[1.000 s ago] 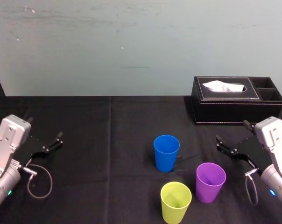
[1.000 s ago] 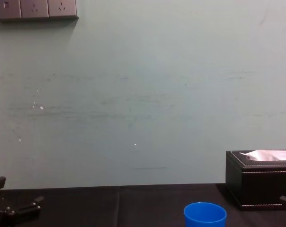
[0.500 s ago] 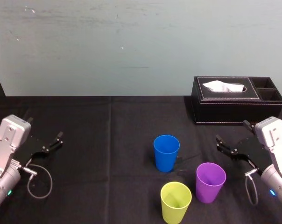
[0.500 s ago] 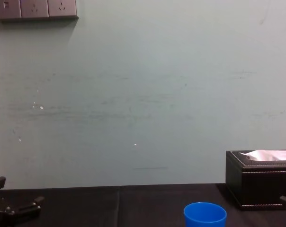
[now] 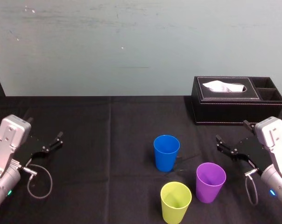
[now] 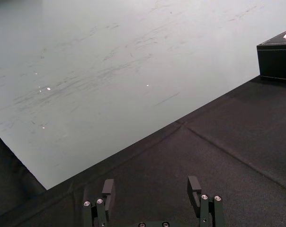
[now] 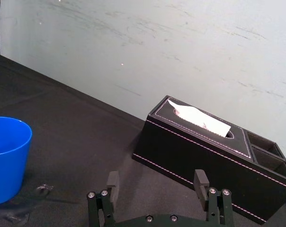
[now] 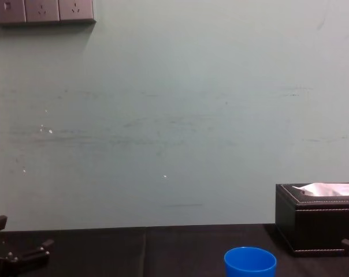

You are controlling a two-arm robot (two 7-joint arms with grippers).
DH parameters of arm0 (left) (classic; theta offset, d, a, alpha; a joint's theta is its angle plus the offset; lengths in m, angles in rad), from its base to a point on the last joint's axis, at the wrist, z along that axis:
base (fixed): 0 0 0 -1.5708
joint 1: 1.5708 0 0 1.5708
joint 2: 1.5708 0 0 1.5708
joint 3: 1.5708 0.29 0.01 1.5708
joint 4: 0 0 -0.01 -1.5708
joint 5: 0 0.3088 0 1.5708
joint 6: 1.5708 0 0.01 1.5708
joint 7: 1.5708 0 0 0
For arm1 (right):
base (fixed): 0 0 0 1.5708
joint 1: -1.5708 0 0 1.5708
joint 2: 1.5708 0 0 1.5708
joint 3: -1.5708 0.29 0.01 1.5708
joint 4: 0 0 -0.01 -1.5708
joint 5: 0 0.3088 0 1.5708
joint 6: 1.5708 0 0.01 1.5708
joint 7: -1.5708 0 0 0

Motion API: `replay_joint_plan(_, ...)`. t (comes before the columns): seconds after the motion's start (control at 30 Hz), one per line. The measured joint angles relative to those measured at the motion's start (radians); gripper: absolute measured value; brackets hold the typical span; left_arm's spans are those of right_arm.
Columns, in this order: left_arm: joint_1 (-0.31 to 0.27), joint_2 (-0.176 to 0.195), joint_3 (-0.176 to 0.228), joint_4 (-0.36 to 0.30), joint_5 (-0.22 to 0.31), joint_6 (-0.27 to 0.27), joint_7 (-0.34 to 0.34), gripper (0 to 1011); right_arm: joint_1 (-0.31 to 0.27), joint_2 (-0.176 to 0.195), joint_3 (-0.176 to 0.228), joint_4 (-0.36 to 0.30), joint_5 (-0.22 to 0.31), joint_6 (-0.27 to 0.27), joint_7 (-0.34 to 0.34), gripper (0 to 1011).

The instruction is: Stack the three plastic cups sequentially using one hand.

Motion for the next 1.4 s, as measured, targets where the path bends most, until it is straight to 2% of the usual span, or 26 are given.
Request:
replay_joint_plan(0.77, 0.0, 0.0, 0.0, 0.0, 0.0, 0.0, 0.0, 1000, -0.005, -0.001, 0.006, -0.003, -0.004, 0.0, 0.001, 1000)
replay_joint_plan(1.1, 0.0, 0.0, 0.0, 0.0, 0.0, 0.0, 0.0, 1000, -0.049, -0.001, 0.06, -0.05, -0.002, 0.014, -0.005, 1000)
replay_joint_plan(1.33, 0.0, 0.0, 0.0, 0.0, 0.0, 0.0, 0.0, 1000, -0.117, 0.025, 0.118, -0.133, 0.051, 0.073, 0.007, 1000)
replay_joint_plan(1.4, 0.0, 0.0, 0.0, 0.0, 0.0, 0.0, 0.0, 1000, -0.155, 0.043, 0.144, -0.175, 0.08, 0.098, 0.018, 1000)
